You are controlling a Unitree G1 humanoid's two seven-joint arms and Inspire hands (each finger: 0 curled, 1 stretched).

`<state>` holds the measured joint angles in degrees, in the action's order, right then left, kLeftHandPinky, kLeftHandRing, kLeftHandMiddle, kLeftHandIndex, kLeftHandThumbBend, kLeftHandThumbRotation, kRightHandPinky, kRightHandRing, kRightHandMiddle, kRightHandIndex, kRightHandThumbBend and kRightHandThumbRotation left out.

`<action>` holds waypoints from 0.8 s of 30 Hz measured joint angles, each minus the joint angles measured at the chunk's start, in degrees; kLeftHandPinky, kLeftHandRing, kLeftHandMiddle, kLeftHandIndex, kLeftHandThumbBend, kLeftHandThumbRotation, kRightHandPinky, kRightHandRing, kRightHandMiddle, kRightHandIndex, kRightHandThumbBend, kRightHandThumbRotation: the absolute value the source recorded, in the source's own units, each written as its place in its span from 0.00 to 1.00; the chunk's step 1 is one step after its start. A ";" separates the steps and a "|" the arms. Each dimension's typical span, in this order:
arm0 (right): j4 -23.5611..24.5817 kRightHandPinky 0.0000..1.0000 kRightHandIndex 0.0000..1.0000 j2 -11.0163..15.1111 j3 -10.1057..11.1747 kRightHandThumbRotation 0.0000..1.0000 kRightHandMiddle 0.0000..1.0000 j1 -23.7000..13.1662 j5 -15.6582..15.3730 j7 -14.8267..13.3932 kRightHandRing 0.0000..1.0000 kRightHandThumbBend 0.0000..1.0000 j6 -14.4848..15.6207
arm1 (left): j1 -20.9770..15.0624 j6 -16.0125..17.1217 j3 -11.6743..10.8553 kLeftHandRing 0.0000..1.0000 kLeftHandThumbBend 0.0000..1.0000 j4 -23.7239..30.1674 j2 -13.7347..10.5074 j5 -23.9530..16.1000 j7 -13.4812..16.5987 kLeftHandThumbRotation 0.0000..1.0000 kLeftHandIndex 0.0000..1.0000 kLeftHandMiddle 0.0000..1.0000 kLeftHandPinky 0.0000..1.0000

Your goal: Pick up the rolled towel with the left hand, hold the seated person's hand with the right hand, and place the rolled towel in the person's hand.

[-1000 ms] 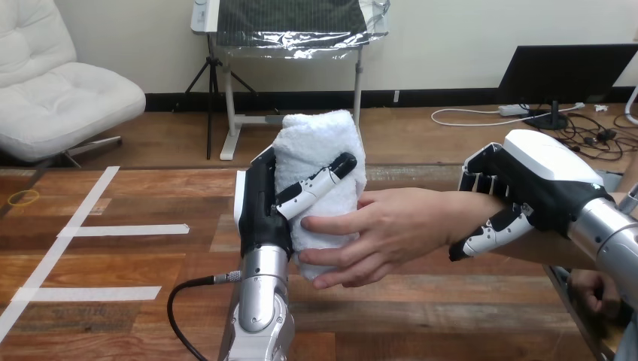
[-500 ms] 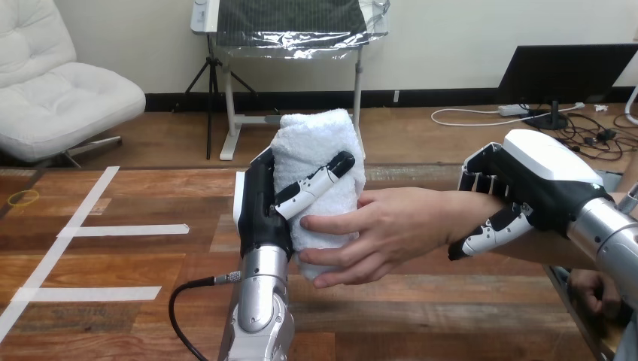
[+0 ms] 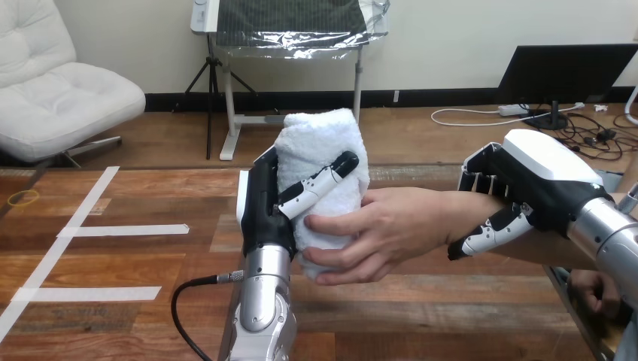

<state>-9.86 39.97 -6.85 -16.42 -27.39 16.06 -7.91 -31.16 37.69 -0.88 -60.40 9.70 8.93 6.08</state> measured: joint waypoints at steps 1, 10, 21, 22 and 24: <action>0.00 0.23 0.33 0.00 0.00 0.19 0.33 0.00 0.00 0.00 0.27 0.88 0.00 | 0.00 0.00 0.05 0.28 0.56 0.06 0.00 0.08 -0.01 0.02 0.39 0.35 0.23; 0.17 0.26 0.39 0.05 0.03 0.25 0.37 0.00 0.24 0.14 0.31 0.91 0.01 | 0.00 -0.04 0.40 0.30 0.55 0.51 0.01 1.48 -1.03 0.11 0.42 0.38 0.25; 1.65 0.39 0.59 1.06 0.30 0.49 0.54 0.00 0.50 2.42 0.48 0.96 1.16 | 0.01 -2.03 0.35 0.50 0.65 2.09 0.01 6.66 -6.44 0.49 0.62 0.58 0.41; 1.88 0.40 0.60 1.11 0.38 0.51 0.56 0.00 0.52 2.77 0.49 0.97 1.39 | 0.01 -2.24 0.35 0.52 0.66 2.28 0.01 6.91 -6.77 0.53 0.64 0.60 0.43; 2.30 0.42 0.63 1.16 0.52 0.54 0.58 -0.01 0.54 3.34 0.52 0.98 1.90 | 0.02 -2.58 0.35 0.56 0.68 2.65 0.01 7.17 -7.18 0.59 0.67 0.63 0.46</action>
<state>-7.56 41.13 -6.33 -16.43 -26.85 19.39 -6.00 -31.14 35.11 -0.53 -57.74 9.71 16.10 -1.10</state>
